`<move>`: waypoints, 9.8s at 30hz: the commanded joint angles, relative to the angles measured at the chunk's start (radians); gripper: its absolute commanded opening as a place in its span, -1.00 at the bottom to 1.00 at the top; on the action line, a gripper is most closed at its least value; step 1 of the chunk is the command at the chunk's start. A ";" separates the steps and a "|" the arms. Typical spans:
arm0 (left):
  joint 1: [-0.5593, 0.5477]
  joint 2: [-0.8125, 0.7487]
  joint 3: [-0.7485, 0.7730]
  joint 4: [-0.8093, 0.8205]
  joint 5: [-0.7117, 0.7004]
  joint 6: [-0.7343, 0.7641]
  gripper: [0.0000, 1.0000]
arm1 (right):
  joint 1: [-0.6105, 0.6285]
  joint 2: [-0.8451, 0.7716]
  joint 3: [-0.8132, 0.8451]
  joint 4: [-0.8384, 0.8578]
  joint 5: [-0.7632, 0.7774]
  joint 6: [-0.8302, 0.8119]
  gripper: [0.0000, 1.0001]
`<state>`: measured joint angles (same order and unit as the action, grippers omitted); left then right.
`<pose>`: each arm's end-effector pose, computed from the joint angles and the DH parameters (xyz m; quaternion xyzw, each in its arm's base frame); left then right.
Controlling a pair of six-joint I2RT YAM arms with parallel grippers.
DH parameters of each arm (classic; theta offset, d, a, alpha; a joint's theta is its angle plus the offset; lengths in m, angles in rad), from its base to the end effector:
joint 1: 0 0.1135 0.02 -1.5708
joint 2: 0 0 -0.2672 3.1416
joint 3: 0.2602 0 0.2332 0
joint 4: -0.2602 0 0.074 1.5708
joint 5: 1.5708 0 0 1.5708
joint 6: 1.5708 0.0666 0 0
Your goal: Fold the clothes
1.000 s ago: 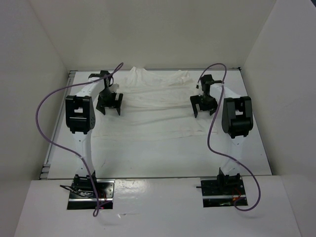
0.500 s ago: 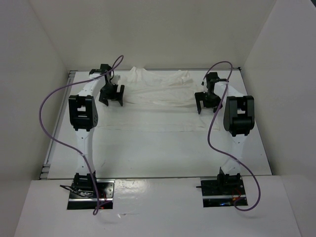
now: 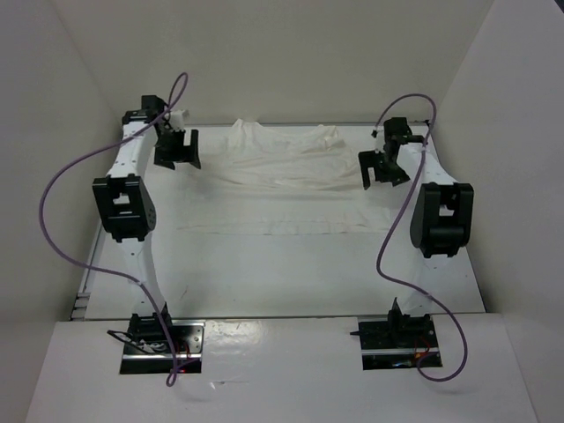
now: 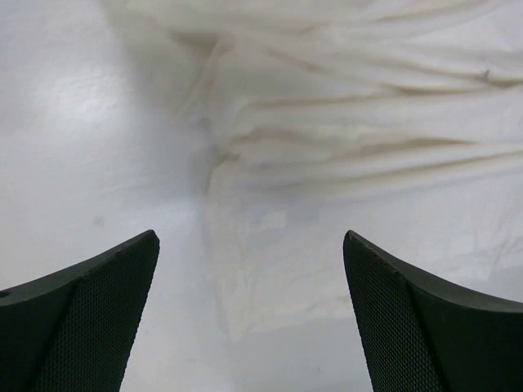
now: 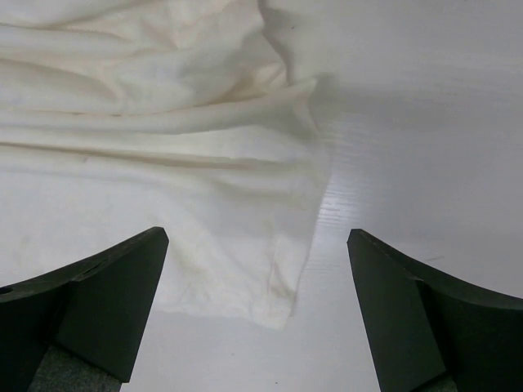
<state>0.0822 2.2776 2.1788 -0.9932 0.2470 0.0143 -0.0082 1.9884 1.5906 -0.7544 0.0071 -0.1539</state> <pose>0.4872 0.0238 0.2312 -0.0035 0.9645 -0.1082 0.2408 0.4165 -0.0039 0.1973 -0.0705 0.9756 -0.0203 0.2068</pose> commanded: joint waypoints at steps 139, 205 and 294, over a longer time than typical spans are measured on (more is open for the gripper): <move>0.031 -0.207 -0.866 0.197 0.063 0.050 -0.79 | -0.157 0.050 -0.327 -0.033 -0.249 -0.069 0.06; 0.264 -0.718 -0.473 -0.073 0.340 0.300 -1.00 | -0.225 -0.522 0.117 -0.251 -0.222 -0.289 -1.00; 0.323 -1.106 -0.275 -0.308 0.322 0.481 -1.00 | -0.262 -0.740 0.218 -0.543 -0.357 -0.590 -1.00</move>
<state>0.3946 1.2072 1.8568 -1.3216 0.5861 0.4927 -0.2684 1.2709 1.7630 -1.3022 -0.3412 -0.7345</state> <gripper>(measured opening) 0.008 0.016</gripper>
